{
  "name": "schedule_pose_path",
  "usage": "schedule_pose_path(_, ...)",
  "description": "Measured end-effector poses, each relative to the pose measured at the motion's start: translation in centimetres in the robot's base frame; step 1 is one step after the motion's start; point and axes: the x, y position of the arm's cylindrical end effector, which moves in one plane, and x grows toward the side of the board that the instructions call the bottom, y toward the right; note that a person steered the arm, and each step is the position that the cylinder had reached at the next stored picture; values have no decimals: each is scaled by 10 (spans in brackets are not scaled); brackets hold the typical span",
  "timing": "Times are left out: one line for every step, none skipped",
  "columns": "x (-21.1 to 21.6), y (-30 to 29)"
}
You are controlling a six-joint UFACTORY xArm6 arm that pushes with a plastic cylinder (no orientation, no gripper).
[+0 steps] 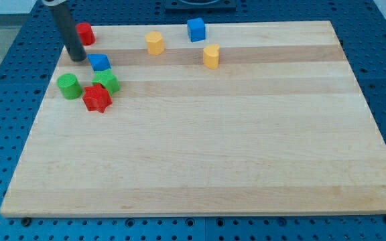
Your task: Drag the triangle to the bottom of the hexagon
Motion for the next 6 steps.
schedule_pose_path(19, 13)
schedule_pose_path(33, 60)
schedule_pose_path(41, 126)
schedule_pose_path(43, 189)
schedule_pose_path(43, 224)
schedule_pose_path(49, 199)
